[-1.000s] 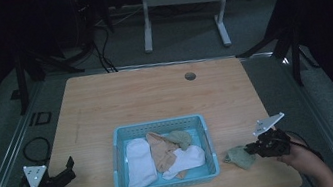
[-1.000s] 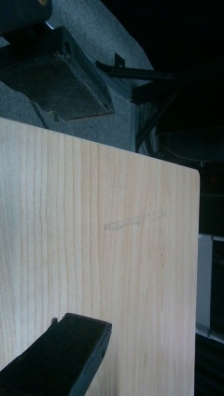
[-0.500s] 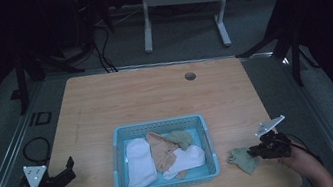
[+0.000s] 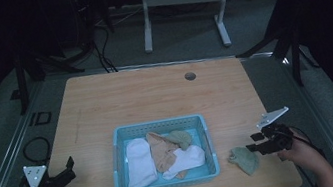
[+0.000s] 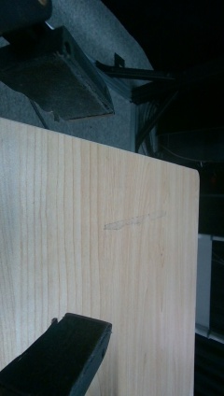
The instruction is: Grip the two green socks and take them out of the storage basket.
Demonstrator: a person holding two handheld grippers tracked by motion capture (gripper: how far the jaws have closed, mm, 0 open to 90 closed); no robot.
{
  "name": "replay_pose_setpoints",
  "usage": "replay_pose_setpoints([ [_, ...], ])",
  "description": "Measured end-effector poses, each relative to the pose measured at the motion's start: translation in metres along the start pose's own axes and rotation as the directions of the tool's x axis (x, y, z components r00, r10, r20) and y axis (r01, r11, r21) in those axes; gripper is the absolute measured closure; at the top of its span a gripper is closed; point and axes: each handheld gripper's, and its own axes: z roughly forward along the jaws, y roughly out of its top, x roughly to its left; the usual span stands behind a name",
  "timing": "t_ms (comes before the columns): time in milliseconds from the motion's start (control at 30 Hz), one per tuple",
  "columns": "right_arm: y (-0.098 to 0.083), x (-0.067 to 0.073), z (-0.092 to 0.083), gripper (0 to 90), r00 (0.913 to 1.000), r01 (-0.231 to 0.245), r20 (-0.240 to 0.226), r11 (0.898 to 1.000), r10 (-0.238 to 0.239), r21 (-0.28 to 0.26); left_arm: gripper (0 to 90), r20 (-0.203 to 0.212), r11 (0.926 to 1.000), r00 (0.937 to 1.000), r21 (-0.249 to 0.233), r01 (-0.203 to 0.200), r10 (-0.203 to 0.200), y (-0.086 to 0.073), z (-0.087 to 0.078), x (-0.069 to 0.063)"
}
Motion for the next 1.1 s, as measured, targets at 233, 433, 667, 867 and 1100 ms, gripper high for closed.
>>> replay_pose_setpoints([
  [233, 0.023, 0.005, -0.010, 47.9, 0.9998, 0.018, 0.004, 0.999, -0.018, -0.026, 0.4, -0.002, 1.0000, 1.0000, 0.000, -0.001, 0.001, 0.000, 0.000, 0.000],
  [433, 0.044, 0.012, -0.015, 44.4, 0.9982, 0.060, 0.002, 0.998, -0.060, -0.028, 0.4, -0.001, 1.0000, 1.0000, 0.002, -0.001, 0.001, 0.000, 0.000, 0.000],
  [667, 0.066, 0.018, -0.016, 43.3, 0.9975, 0.067, -0.019, 0.997, -0.068, -0.040, 0.4, -0.003, 1.0000, 1.0000, 0.003, -0.001, 0.001, 0.000, 0.000, 0.000],
  [867, 0.083, 0.027, -0.013, 41.7, 0.9940, 0.105, -0.025, 0.993, -0.107, -0.050, 0.4, 0.000, 1.0000, 1.0000, 0.002, -0.002, 0.002, 0.000, 0.000, 0.000],
  [1100, 0.103, 0.039, -0.006, 41.8, 0.9881, 0.148, -0.033, 0.988, -0.150, -0.053, 0.4, 0.002, 1.0000, 1.0000, 0.002, -0.002, 0.002, 0.000, 0.000, 0.000],
])
